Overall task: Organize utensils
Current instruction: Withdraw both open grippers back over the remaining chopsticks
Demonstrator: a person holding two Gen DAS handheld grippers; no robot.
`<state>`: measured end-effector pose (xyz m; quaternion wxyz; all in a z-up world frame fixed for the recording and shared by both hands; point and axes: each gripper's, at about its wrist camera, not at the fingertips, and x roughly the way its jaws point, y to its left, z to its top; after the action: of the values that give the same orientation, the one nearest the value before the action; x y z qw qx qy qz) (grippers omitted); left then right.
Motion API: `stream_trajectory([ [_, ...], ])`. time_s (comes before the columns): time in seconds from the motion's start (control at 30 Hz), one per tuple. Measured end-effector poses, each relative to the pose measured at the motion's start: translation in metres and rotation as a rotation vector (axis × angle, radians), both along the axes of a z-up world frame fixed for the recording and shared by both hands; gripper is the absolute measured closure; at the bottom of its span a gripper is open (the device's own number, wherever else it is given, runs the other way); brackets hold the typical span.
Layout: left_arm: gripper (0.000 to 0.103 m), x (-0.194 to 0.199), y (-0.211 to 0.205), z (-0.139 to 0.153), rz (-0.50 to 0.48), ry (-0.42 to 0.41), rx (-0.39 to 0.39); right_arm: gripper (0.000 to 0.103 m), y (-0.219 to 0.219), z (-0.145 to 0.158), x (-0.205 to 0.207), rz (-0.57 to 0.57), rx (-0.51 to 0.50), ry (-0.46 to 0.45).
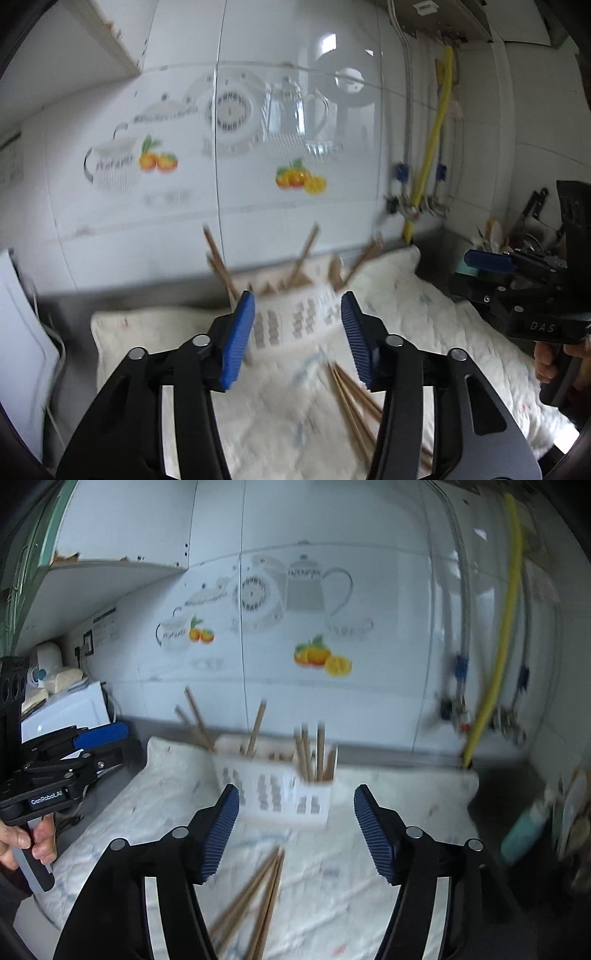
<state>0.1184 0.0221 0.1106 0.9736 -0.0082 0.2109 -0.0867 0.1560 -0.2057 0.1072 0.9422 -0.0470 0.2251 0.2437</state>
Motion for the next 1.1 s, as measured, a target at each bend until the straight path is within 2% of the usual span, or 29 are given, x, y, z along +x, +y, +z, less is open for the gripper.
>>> stream_trajectory([
  [0.1,0.045,-0.016,-0.002,-0.024,0.012,0.045,0.005,0.035,-0.006,-0.029,-0.015,-0.004,0.006,0.066],
  [0.3,0.037,-0.04,-0.007,-0.07,0.003,0.14,-0.002,0.033,-0.007,-0.091,-0.043,-0.019,-0.049,0.176],
  [0.53,0.031,-0.052,-0.005,-0.114,0.031,0.238,-0.035,0.033,-0.001,-0.147,-0.062,-0.015,-0.128,0.258],
  [0.67,0.025,-0.056,-0.003,-0.127,0.052,0.27,-0.048,0.038,0.001,-0.163,-0.063,-0.012,-0.116,0.297],
  [0.7,0.023,-0.057,-0.002,-0.13,0.058,0.276,-0.047,0.042,0.001,-0.165,-0.063,-0.008,-0.111,0.306],
  [0.93,0.019,-0.06,0.003,-0.138,0.086,0.297,-0.066,0.05,0.009,-0.17,-0.056,0.002,-0.106,0.329],
  [1.03,0.018,-0.06,0.005,-0.141,0.097,0.306,-0.071,0.059,0.011,-0.172,-0.052,0.002,-0.105,0.338],
  [1.1,0.018,-0.061,0.007,-0.143,0.102,0.308,-0.075,0.068,0.012,-0.173,-0.05,0.004,-0.104,0.347],
])
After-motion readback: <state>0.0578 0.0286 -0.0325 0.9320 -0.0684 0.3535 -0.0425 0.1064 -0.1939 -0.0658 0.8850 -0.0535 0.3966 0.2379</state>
